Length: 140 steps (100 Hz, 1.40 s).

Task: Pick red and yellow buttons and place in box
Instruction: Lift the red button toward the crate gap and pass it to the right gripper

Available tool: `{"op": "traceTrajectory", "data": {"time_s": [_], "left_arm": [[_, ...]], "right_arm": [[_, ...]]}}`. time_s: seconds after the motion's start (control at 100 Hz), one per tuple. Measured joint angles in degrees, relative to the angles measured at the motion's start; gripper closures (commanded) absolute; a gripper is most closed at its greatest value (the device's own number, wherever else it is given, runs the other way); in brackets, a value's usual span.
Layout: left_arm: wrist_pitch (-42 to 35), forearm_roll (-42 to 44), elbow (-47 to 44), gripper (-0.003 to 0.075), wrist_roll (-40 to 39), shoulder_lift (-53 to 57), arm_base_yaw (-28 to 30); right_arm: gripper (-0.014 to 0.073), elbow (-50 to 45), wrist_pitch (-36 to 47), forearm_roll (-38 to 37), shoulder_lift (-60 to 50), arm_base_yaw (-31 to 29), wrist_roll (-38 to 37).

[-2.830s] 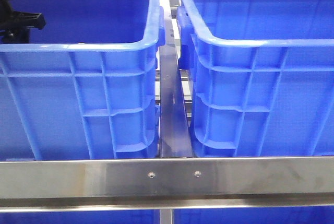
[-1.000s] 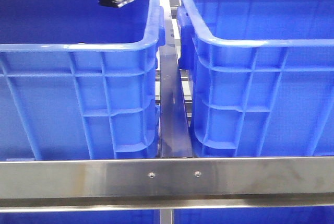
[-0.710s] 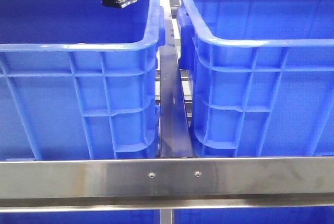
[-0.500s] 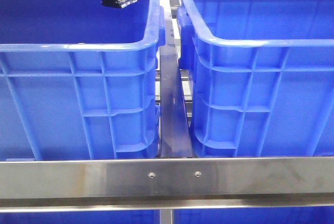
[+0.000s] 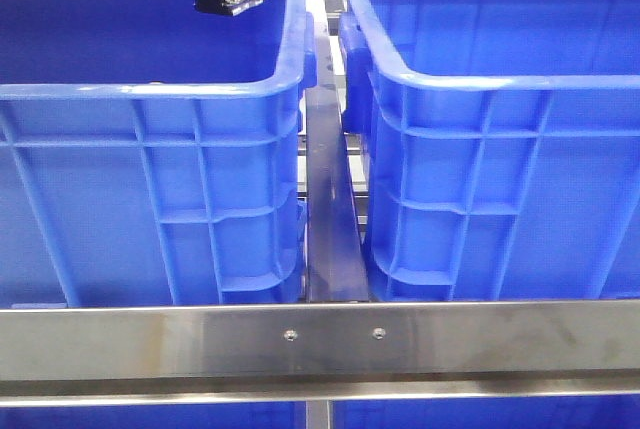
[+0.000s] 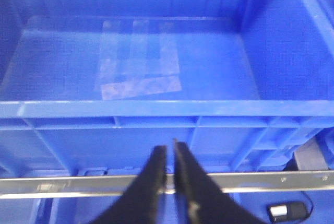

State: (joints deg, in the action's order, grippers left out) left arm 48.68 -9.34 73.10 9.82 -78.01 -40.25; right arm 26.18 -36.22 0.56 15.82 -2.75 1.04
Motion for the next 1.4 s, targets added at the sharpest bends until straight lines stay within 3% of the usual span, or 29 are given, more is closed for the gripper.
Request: {"op": "traceTrajectory", "data": {"time_s": [0.1, 0.2, 0.48, 0.74, 1.01, 1.28, 1.4], "left_arm": [[0.0, 0.0, 0.0, 0.0458, 0.09, 0.0, 0.0], [0.0, 0.0, 0.0, 0.0458, 0.09, 0.0, 0.0], [0.0, 0.0, 0.0, 0.0458, 0.09, 0.0, 0.0], [0.0, 0.0, 0.0, 0.0458, 0.09, 0.0, 0.0], [0.0, 0.0, 0.0, 0.0458, 0.09, 0.0, 0.0], [0.0, 0.0, 0.0, 0.0458, 0.09, 0.0, 0.0], [0.0, 0.0, 0.0, 0.0458, 0.09, 0.0, 0.0]], "right_arm": [[0.0055, 2.71, -1.34, 0.62, 3.46, 0.0, 0.0], [-0.0048, 5.01, -2.25, 0.99, 5.96, 0.0, 0.0], [-0.0024, 9.25, -2.54, 1.78, 10.58, 0.0, 0.0], [0.0017, 16.3, -5.62, 9.77, 15.55, 0.0, 0.23], [0.0017, 22.89, -10.44, 29.56, 25.66, 0.0, 5.34], [0.0017, 26.2, -15.82, 55.89, 38.98, 0.0, 19.0], [0.0017, 27.34, -17.69, 64.11, 44.55, 0.76, 23.69]]}}
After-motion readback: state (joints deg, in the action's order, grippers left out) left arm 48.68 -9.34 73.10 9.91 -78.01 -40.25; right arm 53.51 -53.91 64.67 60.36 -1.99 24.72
